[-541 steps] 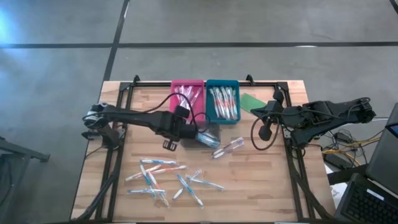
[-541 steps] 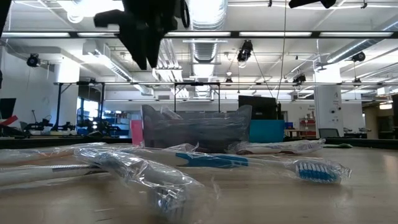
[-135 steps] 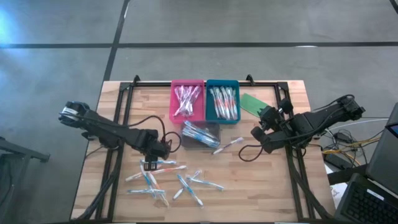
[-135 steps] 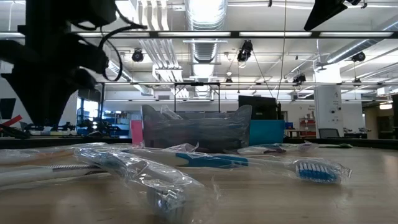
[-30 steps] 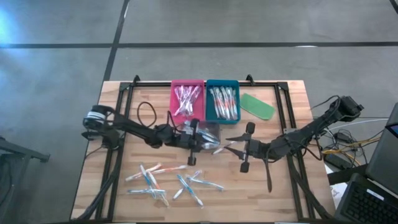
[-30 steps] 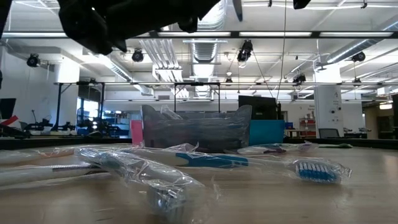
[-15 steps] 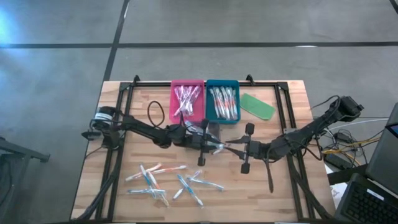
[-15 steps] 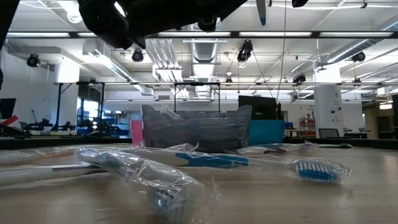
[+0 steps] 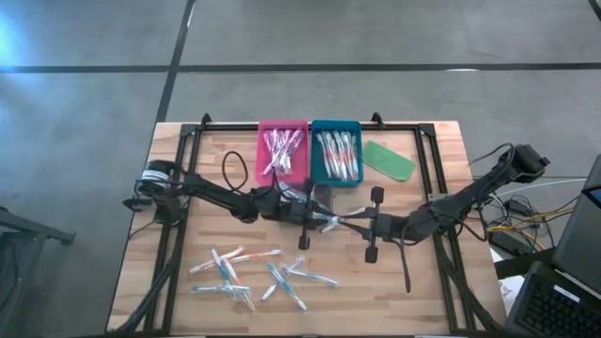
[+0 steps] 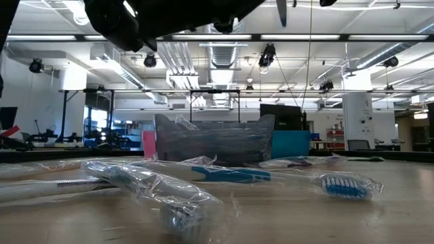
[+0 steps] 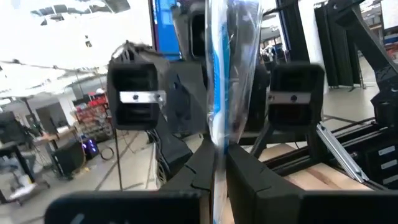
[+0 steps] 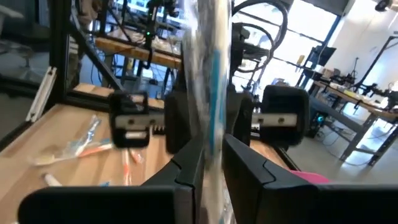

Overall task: Pick & Place Toothbrushes
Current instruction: Put the blue toothbrush into the transparent gray bin

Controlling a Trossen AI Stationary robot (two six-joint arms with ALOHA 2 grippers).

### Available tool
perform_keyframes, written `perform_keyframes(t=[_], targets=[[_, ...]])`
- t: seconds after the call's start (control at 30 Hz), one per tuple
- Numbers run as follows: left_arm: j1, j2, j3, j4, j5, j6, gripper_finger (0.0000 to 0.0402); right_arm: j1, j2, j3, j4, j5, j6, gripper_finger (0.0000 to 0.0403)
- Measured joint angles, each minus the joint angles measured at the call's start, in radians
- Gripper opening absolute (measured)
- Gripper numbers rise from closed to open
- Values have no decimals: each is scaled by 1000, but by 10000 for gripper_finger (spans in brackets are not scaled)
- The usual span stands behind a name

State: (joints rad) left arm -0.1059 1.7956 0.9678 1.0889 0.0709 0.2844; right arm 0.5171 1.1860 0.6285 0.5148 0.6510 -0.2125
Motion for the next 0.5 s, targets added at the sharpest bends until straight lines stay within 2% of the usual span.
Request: perform_keyframes(t=[0.23, 0.5], targets=[[1, -85, -43, 2, 6, 9, 23, 8, -67, 0, -153, 4, 90, 79], [1, -84, -33, 8, 46, 9, 23, -8, -38, 0, -140, 3, 100, 131]])
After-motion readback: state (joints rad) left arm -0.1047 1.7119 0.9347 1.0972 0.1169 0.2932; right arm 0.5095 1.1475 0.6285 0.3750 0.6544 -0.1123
